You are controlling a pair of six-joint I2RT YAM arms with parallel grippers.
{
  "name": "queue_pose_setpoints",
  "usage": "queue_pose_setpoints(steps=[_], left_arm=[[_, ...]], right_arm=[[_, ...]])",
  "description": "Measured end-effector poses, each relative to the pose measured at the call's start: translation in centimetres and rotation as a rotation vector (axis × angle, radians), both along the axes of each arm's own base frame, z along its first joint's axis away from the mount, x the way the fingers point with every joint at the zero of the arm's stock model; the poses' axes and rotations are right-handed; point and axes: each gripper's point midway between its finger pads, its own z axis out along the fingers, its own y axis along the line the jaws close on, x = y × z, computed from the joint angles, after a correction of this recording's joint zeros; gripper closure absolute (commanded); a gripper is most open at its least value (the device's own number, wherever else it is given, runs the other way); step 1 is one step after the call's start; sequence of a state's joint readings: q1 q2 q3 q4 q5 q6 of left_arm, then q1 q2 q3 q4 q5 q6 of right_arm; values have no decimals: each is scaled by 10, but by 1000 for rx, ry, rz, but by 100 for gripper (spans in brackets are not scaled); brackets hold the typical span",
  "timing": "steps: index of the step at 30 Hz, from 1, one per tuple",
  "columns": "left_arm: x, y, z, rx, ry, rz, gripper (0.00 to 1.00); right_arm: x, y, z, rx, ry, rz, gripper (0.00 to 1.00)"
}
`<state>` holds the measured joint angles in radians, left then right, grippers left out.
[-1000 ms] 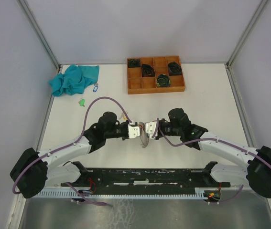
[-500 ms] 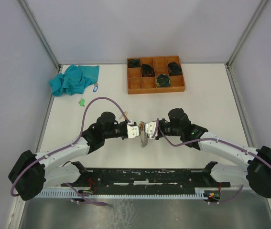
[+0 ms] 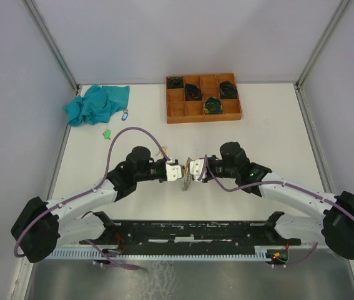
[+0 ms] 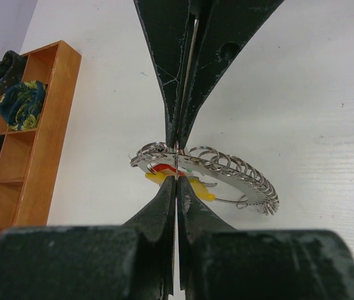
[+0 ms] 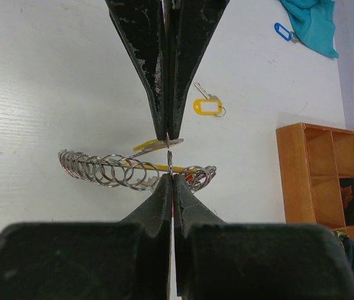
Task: Put the keys on the keyring
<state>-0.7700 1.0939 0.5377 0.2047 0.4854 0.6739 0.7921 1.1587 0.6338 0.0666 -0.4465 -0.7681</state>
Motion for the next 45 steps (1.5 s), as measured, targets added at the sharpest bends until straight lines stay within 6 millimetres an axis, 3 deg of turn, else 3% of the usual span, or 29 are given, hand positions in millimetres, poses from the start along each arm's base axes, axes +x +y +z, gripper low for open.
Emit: queue_pose_setpoints(steps=[45], left_arm=[[2, 1, 0, 2, -4, 8, 97]], right_arm=[[-2, 1, 0, 4, 6, 14, 99]])
